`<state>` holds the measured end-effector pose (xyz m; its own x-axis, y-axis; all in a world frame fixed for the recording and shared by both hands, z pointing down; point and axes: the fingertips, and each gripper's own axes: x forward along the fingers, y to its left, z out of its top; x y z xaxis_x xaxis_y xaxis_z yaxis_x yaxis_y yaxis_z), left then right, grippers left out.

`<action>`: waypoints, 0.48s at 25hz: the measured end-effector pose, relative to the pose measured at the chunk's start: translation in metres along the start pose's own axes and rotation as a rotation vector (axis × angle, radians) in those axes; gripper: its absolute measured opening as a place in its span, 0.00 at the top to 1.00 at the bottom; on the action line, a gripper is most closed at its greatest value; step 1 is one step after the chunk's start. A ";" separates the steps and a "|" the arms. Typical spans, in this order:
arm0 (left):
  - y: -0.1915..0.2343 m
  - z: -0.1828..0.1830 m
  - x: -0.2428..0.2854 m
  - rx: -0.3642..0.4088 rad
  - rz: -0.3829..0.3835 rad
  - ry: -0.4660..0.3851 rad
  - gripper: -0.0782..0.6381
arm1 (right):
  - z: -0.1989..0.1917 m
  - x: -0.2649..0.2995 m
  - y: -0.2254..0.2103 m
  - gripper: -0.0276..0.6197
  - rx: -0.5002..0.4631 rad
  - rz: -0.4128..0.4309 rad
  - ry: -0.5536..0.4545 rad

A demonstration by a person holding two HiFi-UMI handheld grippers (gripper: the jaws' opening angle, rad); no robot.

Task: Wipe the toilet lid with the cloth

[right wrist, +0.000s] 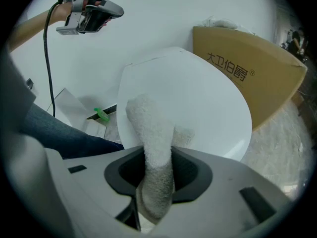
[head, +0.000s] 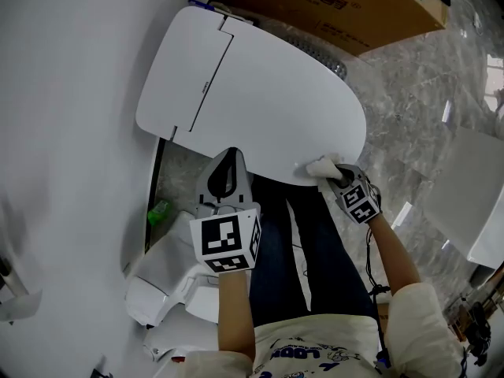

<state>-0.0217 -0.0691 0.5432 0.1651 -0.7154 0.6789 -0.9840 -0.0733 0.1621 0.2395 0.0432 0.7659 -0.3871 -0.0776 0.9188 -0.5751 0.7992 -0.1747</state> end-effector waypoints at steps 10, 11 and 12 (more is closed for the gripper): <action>-0.004 0.029 -0.016 0.012 0.021 -0.031 0.88 | 0.044 -0.041 -0.023 0.77 0.273 -0.025 -0.087; -0.002 0.036 -0.020 0.010 0.027 -0.038 0.88 | 0.057 -0.053 -0.027 0.77 0.296 -0.035 -0.119; 0.000 0.043 -0.025 0.007 0.036 -0.048 0.88 | 0.072 -0.065 -0.032 0.77 0.311 -0.045 -0.154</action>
<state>-0.0284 -0.0810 0.4952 0.1267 -0.7503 0.6488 -0.9897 -0.0518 0.1334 0.2311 -0.0206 0.6863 -0.4469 -0.2161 0.8681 -0.7770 0.5746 -0.2570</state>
